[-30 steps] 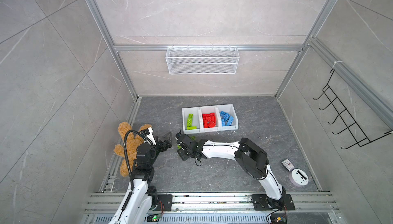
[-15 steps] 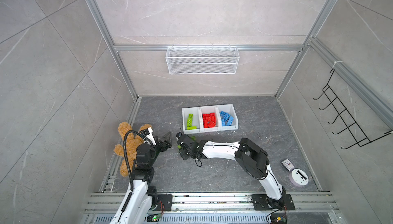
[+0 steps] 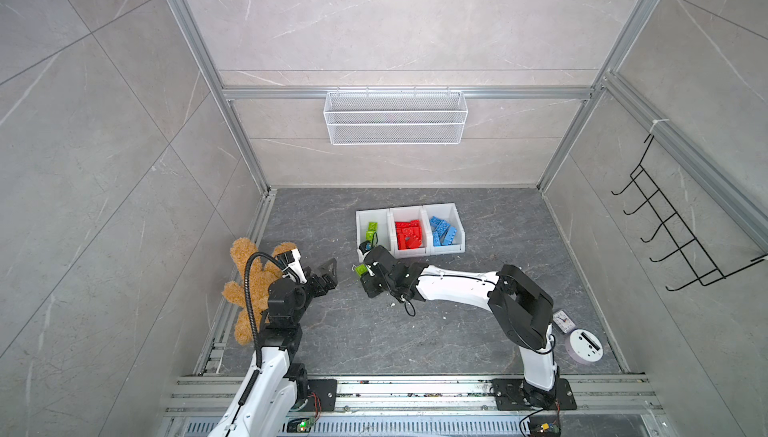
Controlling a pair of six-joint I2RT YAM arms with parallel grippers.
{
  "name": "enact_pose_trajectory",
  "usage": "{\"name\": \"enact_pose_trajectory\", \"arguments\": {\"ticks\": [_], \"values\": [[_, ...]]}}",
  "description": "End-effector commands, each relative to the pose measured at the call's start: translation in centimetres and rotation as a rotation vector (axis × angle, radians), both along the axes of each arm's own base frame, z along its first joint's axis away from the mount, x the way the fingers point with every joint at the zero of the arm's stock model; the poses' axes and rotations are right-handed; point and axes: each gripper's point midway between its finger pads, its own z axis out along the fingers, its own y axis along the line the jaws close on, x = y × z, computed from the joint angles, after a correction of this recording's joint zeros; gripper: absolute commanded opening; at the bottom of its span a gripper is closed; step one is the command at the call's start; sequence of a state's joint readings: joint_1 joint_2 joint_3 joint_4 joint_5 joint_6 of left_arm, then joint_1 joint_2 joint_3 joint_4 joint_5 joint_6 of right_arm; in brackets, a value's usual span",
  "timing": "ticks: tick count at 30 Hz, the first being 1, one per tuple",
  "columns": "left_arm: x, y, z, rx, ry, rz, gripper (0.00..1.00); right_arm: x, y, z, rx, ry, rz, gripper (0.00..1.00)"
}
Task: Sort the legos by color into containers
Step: 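Carry the flat green brick into the compartment nearest the bear and release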
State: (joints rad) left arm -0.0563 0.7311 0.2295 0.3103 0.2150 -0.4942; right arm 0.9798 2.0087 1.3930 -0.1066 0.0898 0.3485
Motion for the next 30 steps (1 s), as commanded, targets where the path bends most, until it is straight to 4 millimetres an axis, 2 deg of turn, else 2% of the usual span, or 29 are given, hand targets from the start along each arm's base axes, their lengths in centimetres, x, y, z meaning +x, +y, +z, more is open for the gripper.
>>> {"name": "enact_pose_trajectory", "arguments": {"ticks": [1,8,12,16,21,30], "values": [[0.5,-0.6,1.6,-0.002,-0.059,-0.040,0.99,1.4,-0.3,2.0,0.053,-0.014,-0.020,0.31],[0.4,-1.2,2.0,-0.005,-0.072,-0.075,1.00,6.6,-2.1,2.4,0.041,-0.046,-0.092,0.31],[0.3,-1.5,2.3,-0.007,-0.086,-0.095,1.00,8.4,-2.6,3.5,0.042,-0.087,-0.121,0.31],[0.3,-1.6,2.3,-0.011,-0.086,-0.100,1.00,10.2,-2.3,3.7,0.032,-0.100,-0.136,0.31],[0.4,-1.7,2.2,-0.011,-0.082,-0.108,0.99,12.4,-1.7,2.7,0.016,-0.094,-0.166,0.31],[0.5,-1.8,1.9,-0.010,-0.074,-0.110,1.00,14.8,-0.7,1.8,0.003,-0.081,-0.210,0.33]]}}
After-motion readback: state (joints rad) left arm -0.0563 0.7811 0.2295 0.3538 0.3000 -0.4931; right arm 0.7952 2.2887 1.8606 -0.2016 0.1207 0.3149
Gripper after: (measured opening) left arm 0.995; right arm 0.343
